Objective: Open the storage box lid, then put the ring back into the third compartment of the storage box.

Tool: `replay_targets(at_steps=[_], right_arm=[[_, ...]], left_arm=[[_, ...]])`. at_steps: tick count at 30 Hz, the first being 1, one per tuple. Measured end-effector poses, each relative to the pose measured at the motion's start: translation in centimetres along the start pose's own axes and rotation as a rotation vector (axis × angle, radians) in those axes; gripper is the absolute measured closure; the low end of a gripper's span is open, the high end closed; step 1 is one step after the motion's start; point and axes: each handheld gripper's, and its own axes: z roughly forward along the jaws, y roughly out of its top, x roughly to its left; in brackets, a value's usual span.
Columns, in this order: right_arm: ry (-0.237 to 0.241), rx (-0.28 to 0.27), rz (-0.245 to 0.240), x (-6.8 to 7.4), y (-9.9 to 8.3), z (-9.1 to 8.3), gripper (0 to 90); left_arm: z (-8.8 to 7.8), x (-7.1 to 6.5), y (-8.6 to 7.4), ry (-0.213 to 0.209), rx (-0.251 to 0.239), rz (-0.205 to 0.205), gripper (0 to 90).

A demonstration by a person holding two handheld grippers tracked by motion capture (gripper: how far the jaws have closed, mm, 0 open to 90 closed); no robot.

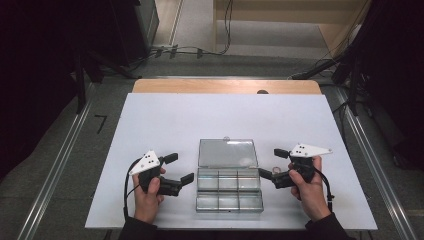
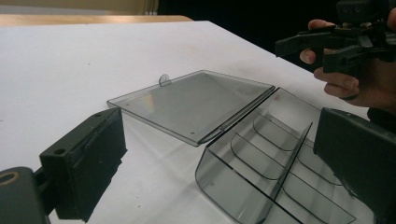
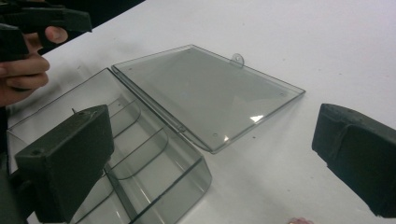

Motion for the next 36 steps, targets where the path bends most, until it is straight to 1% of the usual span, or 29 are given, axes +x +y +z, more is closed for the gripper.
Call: replay_targets(at_steps=[8, 11, 17, 20, 23, 25, 26, 29, 31, 34, 36], right_arm=[[-0.026, 0.003, -0.009, -0.7, 0.1, -1.0, 0.0], [-0.038, 0.009, 0.004, -1.1, 0.1, -1.4, 0.0], [-0.061, 0.014, 0.011, -1.8, 0.2, -2.0, 0.0], [-0.069, 0.026, 0.009, -2.1, 0.1, -2.2, 0.0], [-0.083, 0.031, 0.017, -2.4, 0.1, -2.4, 0.0], [-0.105, 0.028, 0.022, -2.6, 0.0, -2.6, 1.4], [-0.105, 0.032, 0.024, -2.8, -0.1, -2.6, 1.4], [-0.118, 0.038, 0.033, -3.3, -0.2, -2.7, 1.5], [-0.119, 0.043, 0.041, -3.6, -0.3, -2.7, 1.8], [-0.139, 0.065, 0.051, -4.0, -0.5, -2.6, 2.8], [-0.144, 0.081, 0.056, -4.1, -0.6, -2.6, 3.1]], left_arm=[[-1.3, 0.4, -0.4, 0.019, -0.008, -0.004, 1.5], [-1.7, 0.4, -0.6, 0.026, -0.003, 0.002, 1.5], [-2.6, 0.5, -1.1, 0.045, -0.001, 0.006, 1.5], [-3.1, 0.6, -1.4, 0.049, 0.004, 0.007, 1.5], [-3.5, 0.8, -1.7, 0.045, -0.004, 0.002, 1.5], [-3.8, 0.9, -1.8, 0.043, -0.009, 0.001, 1.5], [-3.9, 1.0, -1.9, 0.047, -0.007, 0.004, 1.5], [-4.4, 1.4, -2.2, 0.056, -0.009, -0.003, 1.5], [-4.6, 1.6, -2.3, 0.071, -0.007, -0.006, 1.5], [-5.0, 1.9, -2.6, 0.087, -0.002, -0.006, 1.5], [-5.2, 2.0, -2.6, 0.090, -0.002, -0.008, 1.5]])
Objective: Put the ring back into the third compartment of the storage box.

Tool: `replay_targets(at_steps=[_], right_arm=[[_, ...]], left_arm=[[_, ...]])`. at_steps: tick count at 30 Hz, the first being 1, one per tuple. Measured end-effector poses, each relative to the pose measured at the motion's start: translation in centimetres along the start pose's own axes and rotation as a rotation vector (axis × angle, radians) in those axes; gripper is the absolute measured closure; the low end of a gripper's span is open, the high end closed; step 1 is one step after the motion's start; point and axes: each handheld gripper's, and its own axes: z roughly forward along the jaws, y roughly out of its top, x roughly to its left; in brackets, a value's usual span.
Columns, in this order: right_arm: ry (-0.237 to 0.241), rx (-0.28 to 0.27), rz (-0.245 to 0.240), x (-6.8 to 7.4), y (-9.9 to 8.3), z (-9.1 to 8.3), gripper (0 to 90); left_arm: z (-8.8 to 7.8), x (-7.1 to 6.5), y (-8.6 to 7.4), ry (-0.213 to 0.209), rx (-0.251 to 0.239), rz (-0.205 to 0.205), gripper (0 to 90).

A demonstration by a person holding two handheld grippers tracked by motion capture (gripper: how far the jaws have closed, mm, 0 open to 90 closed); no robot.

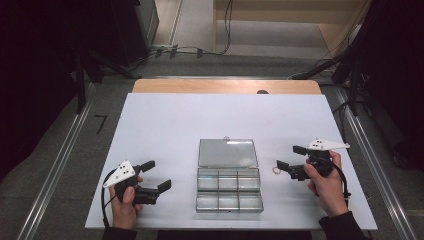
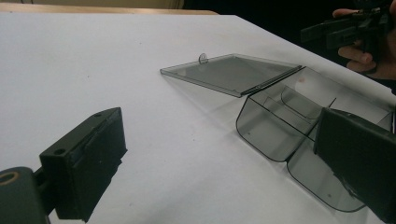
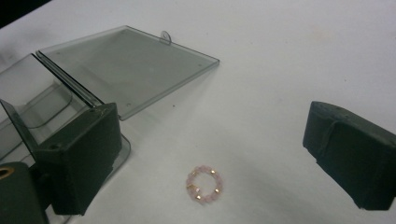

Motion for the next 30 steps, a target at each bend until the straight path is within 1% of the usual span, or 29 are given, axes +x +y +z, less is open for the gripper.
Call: replay_targets(at_steps=[2, 3, 6, 7, 10, 11, 12, 15, 18, 21, 23, 25, 28, 30], right_arm=[[-0.018, 0.013, -0.010, -0.2, -0.1, 0.1, 4.2], [-0.026, 0.023, -0.007, -0.2, -0.2, 0.2, 6.3], [-0.022, 0.027, 0.009, -0.4, -0.4, 0.2, 20.6], [-0.021, 0.039, 0.006, -0.5, -0.5, 0.3, 24.5], [-0.031, 0.062, 0.019, -0.8, -1.0, 0.6, 40.3], [-0.031, 0.067, 0.020, -0.8, -1.2, 0.8, 45.2], [-0.034, 0.077, 0.020, -0.8, -1.3, 0.9, 49.0], [-0.032, 0.110, -0.013, -0.6, -1.6, 1.3, 56.7], [-0.023, 0.112, -0.016, -0.5, -1.6, 1.3, 66.2], [-0.008, 0.122, -0.022, -0.7, -1.7, 1.3, 77.4], [-0.004, 0.136, -0.016, -0.9, -1.8, 1.3, 78.9], [0.002, 0.137, -0.009, -1.0, -1.9, 1.5, 80.6], [0.008, 0.146, -0.011, -1.0, -2.0, 1.6, 80.9], [0.008, 0.151, -0.023, -0.9, -2.1, 1.7, 81.0]], left_arm=[[-0.2, 0.1, 0.0, 0.001, -0.006, -0.001, 1.5], [-0.3, 0.1, 0.0, 0.007, -0.004, 0.002, 1.5], [-0.6, 0.2, -0.1, 0.010, -0.008, -0.003, 1.5], [-0.7, 0.3, -0.2, 0.014, -0.008, -0.004, 1.5], [-0.7, 0.5, -0.3, 0.012, -0.016, -0.014, 1.5], [-0.6, 0.5, -0.4, 0.008, -0.021, -0.024, 1.5], [-0.6, 0.6, -0.5, 0.006, -0.021, -0.028, 1.5], [-0.6, 0.6, -0.5, 0.000, -0.021, -0.029, 1.5], [-0.5, 0.7, -0.6, -0.003, -0.021, -0.033, 1.5], [-0.5, 0.7, -0.6, -0.007, -0.019, -0.034, 1.5], [-0.5, 0.7, -0.6, -0.007, -0.019, -0.033, 1.5], [-0.4, 0.7, -0.6, -0.005, -0.016, -0.033, 1.5], [-0.4, 0.7, -0.6, -0.005, -0.010, -0.028, 1.5], [-0.3, 0.7, -0.6, -0.007, -0.011, -0.028, 1.6]])
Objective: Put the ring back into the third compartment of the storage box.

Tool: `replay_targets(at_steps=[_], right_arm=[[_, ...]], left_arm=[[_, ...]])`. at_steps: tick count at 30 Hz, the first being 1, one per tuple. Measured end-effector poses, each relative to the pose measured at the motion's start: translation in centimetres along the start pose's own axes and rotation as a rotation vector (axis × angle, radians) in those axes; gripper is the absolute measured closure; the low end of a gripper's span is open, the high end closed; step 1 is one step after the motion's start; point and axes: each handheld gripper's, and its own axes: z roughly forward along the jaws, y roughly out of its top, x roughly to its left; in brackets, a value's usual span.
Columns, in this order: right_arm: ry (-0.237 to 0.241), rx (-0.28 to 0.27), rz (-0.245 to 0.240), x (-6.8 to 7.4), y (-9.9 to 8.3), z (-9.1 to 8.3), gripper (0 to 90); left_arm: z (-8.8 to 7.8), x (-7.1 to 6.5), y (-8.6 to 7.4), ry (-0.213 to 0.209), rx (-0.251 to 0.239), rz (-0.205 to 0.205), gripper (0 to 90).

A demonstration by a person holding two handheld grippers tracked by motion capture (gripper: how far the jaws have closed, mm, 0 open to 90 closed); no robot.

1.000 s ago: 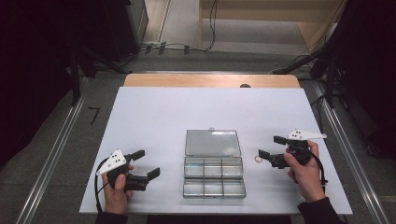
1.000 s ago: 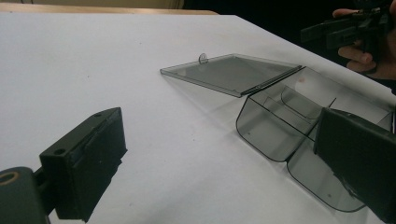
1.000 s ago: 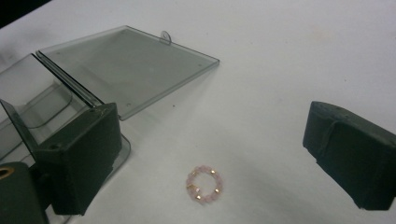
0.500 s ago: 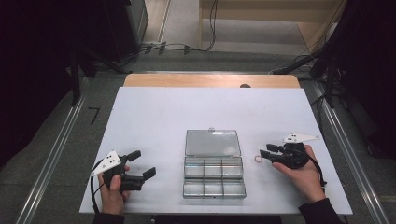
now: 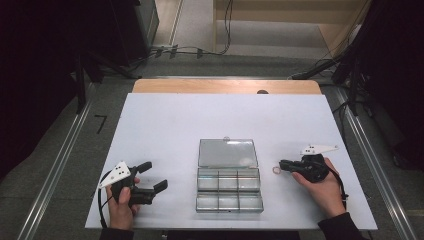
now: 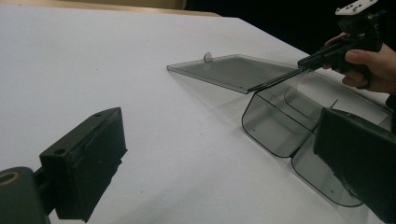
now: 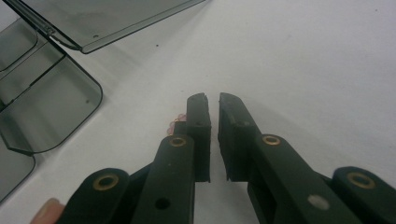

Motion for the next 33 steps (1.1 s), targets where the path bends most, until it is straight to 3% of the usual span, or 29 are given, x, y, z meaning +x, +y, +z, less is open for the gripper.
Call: replay_targets(at_steps=[10, 14, 20, 25, 33], right_arm=[[-0.018, 0.025, -0.010, 0.28, -0.19, 0.82, 83.5], [-0.049, 0.029, -0.047, 0.70, -0.23, 0.96, 84.5], [-0.042, 0.023, -0.031, 0.59, -0.34, 0.98, 85.1], [-0.065, 0.016, -0.011, 0.97, -0.39, 0.98, 86.6], [-0.027, -0.008, 0.023, 0.41, -0.49, 0.98, 87.1]], left_arm=[[0.09, -0.04, 0.02, 0.000, 0.008, 0.000, 1.5], [0.13, -0.03, 0.03, 0.001, 0.010, -0.001, 1.5], [0.28, -0.08, 0.03, 0.004, 0.010, -0.001, 1.6], [0.31, -0.10, 0.03, 0.005, 0.007, 0.000, 1.6], [0.36, -0.02, 0.06, -0.001, 0.011, 0.003, 1.5]])
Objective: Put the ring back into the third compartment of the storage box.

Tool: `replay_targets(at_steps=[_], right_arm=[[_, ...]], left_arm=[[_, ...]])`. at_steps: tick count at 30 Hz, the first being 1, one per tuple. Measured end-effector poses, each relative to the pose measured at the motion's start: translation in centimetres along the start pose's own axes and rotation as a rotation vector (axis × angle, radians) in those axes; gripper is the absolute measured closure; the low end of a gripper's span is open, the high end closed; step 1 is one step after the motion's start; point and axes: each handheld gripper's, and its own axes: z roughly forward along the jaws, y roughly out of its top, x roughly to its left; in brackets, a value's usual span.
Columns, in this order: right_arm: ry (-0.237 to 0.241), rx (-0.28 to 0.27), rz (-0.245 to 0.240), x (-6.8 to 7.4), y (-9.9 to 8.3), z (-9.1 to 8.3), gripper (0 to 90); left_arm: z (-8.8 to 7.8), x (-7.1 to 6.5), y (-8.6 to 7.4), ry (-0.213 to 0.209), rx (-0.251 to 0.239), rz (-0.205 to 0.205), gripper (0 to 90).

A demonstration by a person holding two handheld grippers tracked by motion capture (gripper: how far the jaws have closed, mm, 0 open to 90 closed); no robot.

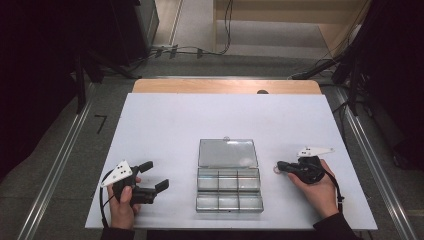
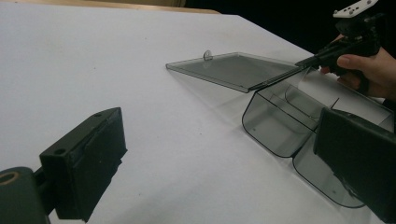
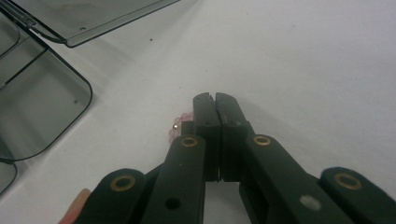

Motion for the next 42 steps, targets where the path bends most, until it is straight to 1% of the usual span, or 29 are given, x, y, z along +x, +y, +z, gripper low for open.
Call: replay_targets(at_steps=[3, 8, 10, 21, 29, 33, 36, 37, 42], right_arm=[[0.005, -0.008, 0.008, -0.1, 0.0, -0.1, 87.1], [0.012, -0.031, 0.010, -0.1, 0.2, -0.4, 87.1], [0.011, -0.038, 0.017, -0.1, 0.3, -0.6, 87.1], [0.020, -0.072, 0.016, -0.1, 0.6, -1.3, 87.1], [0.020, -0.089, 0.007, 0.1, 0.9, -1.7, 87.1], [0.020, -0.095, 0.015, 0.1, 1.0, -1.9, 87.1], [0.021, -0.106, 0.012, 0.0, 1.0, -2.1, 87.1], [0.021, -0.105, 0.018, 0.1, 1.1, -2.2, 87.0], [0.021, -0.111, 0.014, 0.2, 1.2, -2.4, 87.1]], left_arm=[[0.0, -0.1, 0.0, 0.000, 0.006, 0.006, 1.6], [0.0, -0.1, -0.1, -0.003, -0.001, 0.003, 1.5], [0.0, -0.1, 0.0, 0.000, 0.005, 0.004, 1.5], [0.0, 0.0, -0.1, -0.006, 0.006, 0.002, 1.5], [0.1, -0.1, -0.1, -0.005, 0.007, 0.002, 1.6], [0.1, -0.1, -0.1, -0.005, 0.006, 0.002, 1.6], [0.1, -0.1, -0.1, -0.004, 0.009, 0.004, 1.5], [0.1, -0.1, -0.1, -0.006, 0.010, 0.007, 1.6], [0.2, -0.1, -0.1, -0.004, 0.013, 0.012, 1.6]])
